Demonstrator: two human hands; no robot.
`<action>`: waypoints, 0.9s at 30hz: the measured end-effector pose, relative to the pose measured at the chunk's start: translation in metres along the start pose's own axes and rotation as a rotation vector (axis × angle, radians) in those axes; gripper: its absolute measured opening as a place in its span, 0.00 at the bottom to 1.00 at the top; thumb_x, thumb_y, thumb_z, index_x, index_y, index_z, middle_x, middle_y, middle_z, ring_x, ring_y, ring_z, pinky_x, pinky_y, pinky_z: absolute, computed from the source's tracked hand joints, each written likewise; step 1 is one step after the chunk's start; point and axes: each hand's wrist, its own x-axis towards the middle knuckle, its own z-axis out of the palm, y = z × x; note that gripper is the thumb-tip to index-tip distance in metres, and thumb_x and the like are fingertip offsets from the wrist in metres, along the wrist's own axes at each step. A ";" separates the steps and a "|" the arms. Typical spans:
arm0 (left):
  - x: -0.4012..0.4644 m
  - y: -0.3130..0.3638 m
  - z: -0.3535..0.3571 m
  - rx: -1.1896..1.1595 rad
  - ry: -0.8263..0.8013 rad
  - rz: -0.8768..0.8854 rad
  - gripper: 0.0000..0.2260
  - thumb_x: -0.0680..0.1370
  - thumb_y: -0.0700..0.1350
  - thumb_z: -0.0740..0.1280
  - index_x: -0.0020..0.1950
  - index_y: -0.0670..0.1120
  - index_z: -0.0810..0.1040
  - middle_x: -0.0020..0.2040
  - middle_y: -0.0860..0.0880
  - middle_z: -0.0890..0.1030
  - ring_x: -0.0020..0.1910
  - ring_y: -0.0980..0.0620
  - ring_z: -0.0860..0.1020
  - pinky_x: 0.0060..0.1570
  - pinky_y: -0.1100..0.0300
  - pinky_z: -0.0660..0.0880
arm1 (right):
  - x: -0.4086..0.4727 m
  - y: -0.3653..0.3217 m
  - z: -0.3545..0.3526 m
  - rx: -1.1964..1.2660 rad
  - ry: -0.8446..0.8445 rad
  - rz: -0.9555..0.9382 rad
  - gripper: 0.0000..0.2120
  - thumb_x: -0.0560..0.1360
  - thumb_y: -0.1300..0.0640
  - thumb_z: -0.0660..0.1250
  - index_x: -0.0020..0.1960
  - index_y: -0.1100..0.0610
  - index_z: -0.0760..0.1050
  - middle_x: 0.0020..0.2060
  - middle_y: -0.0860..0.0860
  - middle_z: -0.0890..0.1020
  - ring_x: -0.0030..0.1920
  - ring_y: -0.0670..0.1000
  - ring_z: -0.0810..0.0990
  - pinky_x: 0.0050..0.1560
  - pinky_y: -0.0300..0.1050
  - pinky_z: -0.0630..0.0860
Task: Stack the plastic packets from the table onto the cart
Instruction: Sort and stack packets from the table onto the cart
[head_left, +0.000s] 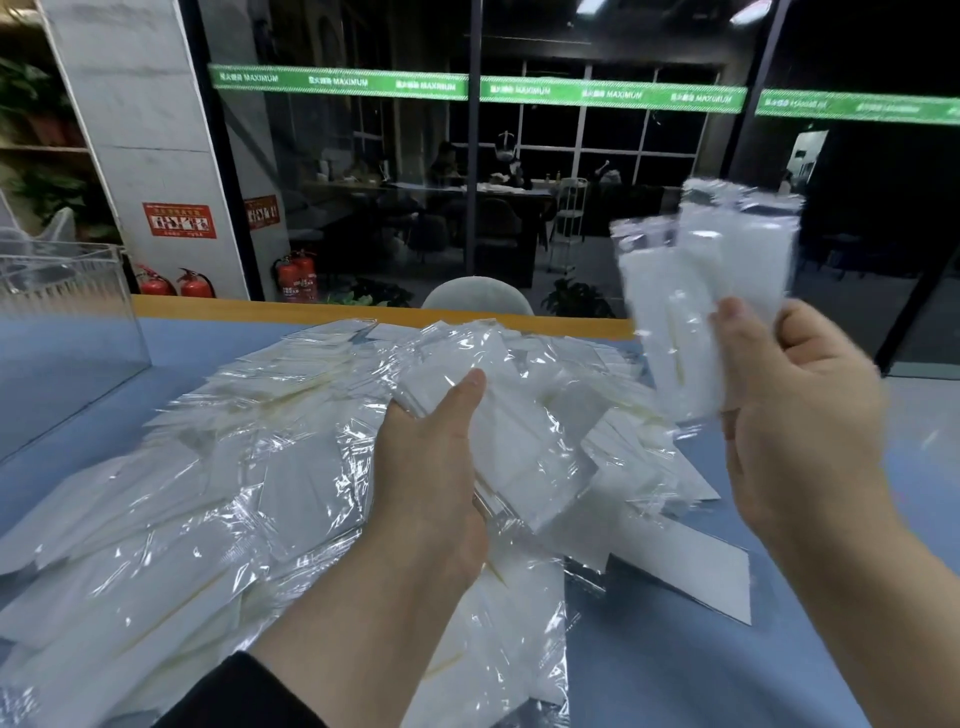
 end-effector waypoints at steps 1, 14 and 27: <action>-0.001 -0.001 0.001 0.005 0.002 -0.001 0.11 0.77 0.46 0.74 0.59 0.50 0.81 0.51 0.48 0.87 0.51 0.45 0.86 0.57 0.38 0.80 | -0.004 0.005 0.004 -0.071 -0.047 0.008 0.10 0.81 0.52 0.68 0.42 0.53 0.79 0.33 0.45 0.79 0.31 0.44 0.72 0.30 0.39 0.70; -0.028 -0.007 0.013 0.024 -0.235 -0.066 0.32 0.72 0.61 0.74 0.69 0.44 0.75 0.57 0.41 0.85 0.55 0.42 0.85 0.59 0.41 0.80 | -0.033 0.037 0.036 -0.472 -0.389 0.038 0.06 0.77 0.48 0.71 0.51 0.49 0.80 0.54 0.44 0.79 0.54 0.46 0.79 0.59 0.49 0.75; -0.009 -0.004 0.006 -0.117 -0.049 -0.119 0.18 0.77 0.45 0.73 0.65 0.45 0.79 0.54 0.43 0.86 0.51 0.42 0.86 0.50 0.40 0.83 | -0.024 0.031 0.022 -0.107 -0.349 0.492 0.12 0.80 0.47 0.68 0.50 0.54 0.84 0.46 0.51 0.86 0.44 0.50 0.81 0.48 0.48 0.78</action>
